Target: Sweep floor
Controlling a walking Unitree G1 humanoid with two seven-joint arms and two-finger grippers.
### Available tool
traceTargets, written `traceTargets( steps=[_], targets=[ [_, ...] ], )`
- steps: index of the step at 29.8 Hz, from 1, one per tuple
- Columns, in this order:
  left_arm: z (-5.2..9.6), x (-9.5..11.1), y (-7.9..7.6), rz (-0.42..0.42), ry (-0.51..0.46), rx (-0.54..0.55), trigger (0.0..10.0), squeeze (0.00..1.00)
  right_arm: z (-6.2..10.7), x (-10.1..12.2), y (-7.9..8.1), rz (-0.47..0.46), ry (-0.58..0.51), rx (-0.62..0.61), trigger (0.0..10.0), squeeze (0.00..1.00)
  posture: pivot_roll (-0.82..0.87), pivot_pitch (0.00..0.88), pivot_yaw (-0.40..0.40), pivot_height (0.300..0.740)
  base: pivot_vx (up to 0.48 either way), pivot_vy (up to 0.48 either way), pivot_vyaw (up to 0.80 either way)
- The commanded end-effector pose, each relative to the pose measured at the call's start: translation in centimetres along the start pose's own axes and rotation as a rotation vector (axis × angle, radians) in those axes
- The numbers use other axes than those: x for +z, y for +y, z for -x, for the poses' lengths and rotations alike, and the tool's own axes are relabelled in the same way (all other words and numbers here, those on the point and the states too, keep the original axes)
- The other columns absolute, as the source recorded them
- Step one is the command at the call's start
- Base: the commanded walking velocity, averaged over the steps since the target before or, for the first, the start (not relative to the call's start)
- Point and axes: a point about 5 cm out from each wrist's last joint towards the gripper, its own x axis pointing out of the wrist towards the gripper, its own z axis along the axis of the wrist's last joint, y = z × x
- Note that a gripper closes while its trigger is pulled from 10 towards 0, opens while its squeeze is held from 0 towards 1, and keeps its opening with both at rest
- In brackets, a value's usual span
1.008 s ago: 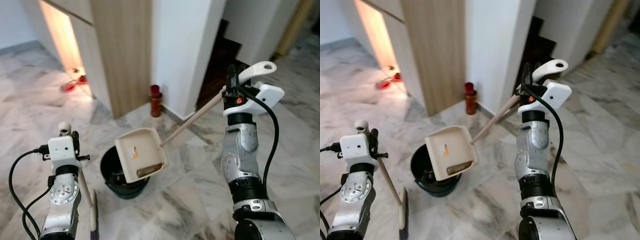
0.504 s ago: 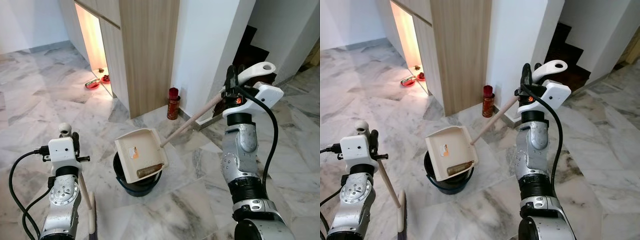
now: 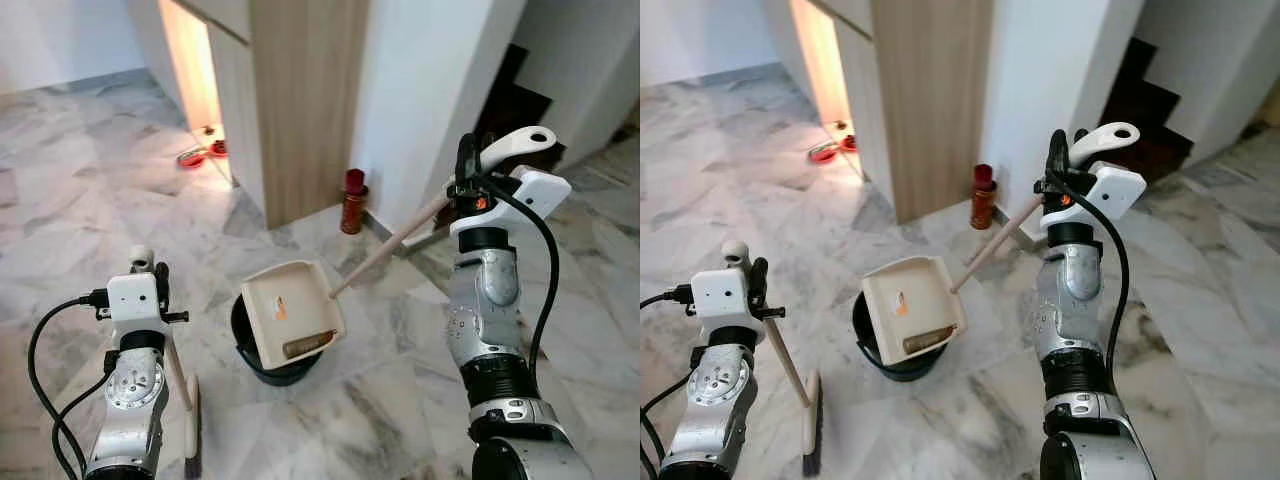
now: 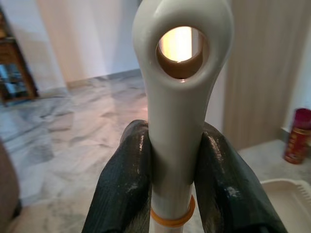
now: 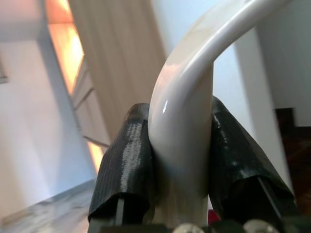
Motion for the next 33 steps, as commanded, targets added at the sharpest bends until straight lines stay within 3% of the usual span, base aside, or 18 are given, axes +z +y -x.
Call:
traceTargets(
  steps=[1,33],
  targets=[
    [-0.46,1.18,0.02,-0.008,-0.056,0.006,10.0,0.00,-0.76,1.18,0.36,-0.036,-0.060,0.000,10.0,0.00,0.10,0.000,-0.031,0.740,0.330,0.000,0.00],
    [-0.50,1.45,0.43,-0.004,-0.074,0.032,10.0,0.00,-0.99,1.63,0.66,-0.038,-0.080,0.026,10.0,0.00,0.10,0.000,-0.034,0.740,0.382,0.000,0.09]
  ],
)
